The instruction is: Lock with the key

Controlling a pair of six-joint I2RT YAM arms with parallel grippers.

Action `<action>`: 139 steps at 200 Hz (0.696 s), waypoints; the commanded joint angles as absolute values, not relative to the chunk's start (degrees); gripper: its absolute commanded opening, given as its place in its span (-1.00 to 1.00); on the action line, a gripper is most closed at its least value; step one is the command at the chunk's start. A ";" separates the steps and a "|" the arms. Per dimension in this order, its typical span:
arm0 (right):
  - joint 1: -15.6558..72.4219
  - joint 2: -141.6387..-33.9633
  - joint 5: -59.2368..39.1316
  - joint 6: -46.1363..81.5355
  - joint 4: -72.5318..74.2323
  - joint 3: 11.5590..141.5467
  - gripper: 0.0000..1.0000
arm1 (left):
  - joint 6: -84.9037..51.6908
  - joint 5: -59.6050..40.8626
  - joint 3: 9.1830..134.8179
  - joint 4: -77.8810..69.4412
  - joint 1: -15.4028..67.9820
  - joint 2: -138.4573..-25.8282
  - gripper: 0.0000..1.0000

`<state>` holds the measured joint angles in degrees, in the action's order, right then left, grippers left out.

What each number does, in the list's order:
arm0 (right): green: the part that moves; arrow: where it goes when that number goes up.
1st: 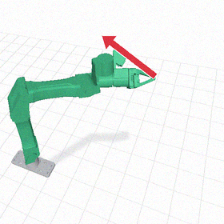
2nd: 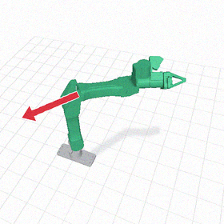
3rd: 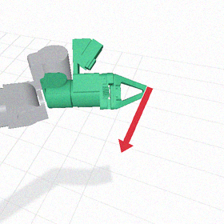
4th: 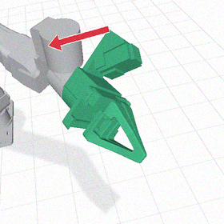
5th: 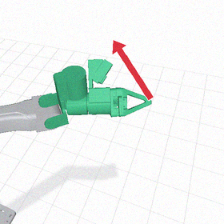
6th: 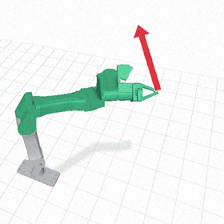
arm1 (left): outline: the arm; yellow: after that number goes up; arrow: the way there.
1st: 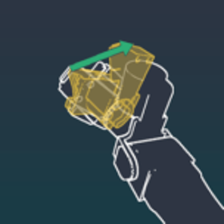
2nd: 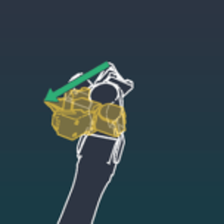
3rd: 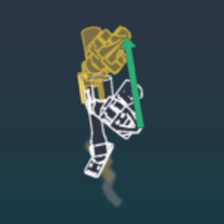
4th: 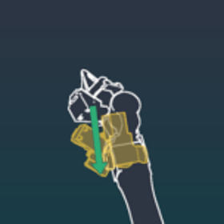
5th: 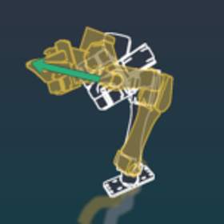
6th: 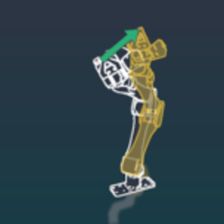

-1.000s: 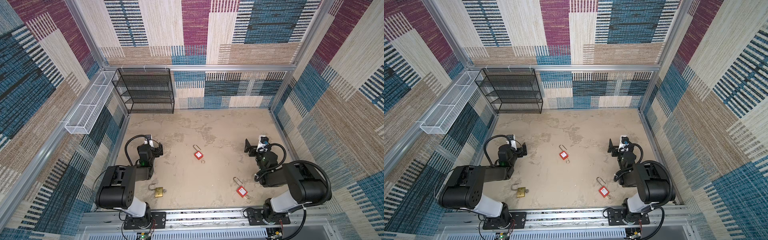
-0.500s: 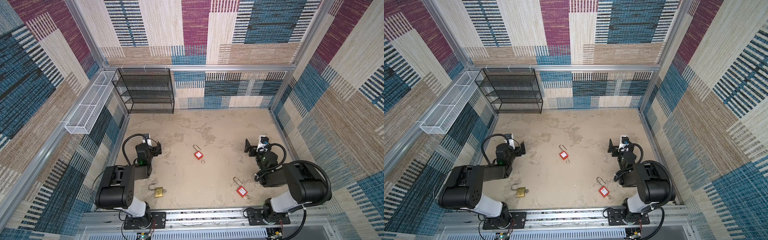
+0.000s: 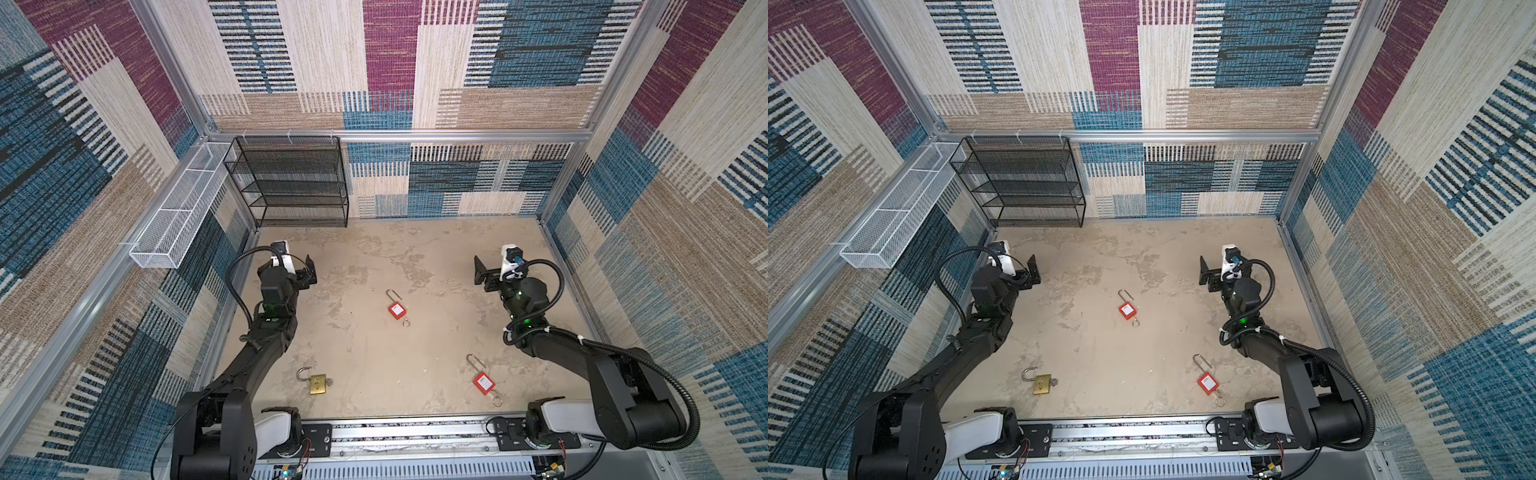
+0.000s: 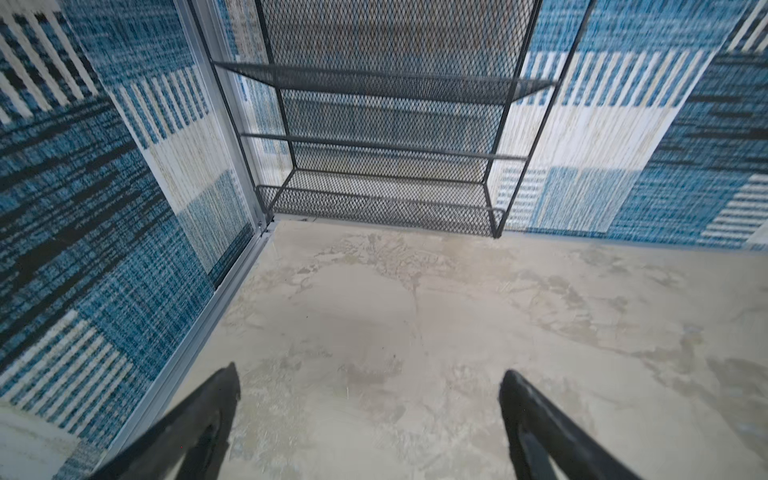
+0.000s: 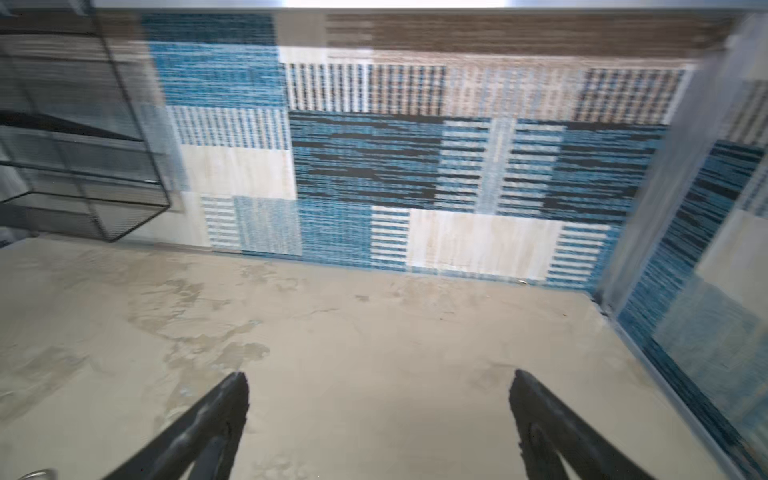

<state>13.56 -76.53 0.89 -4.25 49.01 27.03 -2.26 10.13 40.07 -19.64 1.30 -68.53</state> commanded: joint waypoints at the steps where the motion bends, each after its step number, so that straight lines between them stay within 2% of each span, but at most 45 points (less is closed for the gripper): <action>1: 20.32 -76.74 -3.65 -8.66 43.97 29.97 0.98 | -7.15 9.68 46.99 4.74 1.60 -67.35 0.99; 21: 27.79 -77.56 -10.76 -10.89 40.72 31.63 0.98 | -10.27 3.24 51.59 17.73 1.75 -65.95 1.00; 49: 38.07 -78.65 -20.07 -11.19 36.77 32.54 0.99 | -16.74 1.07 53.49 32.01 2.11 -62.29 1.00; 86: 52.88 -84.49 -21.26 -13.90 36.63 32.61 0.99 | -19.42 -1.35 53.75 43.76 2.09 -59.70 1.00; 139: 59.93 -100.95 -27.64 -18.14 39.61 39.43 0.97 | -20.60 -4.65 56.04 52.85 1.17 -61.04 1.00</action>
<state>58.19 -95.26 -24.16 -14.59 37.89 35.64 -18.37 -2.07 55.57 45.84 1.83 -60.95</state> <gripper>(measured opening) 0.995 0.995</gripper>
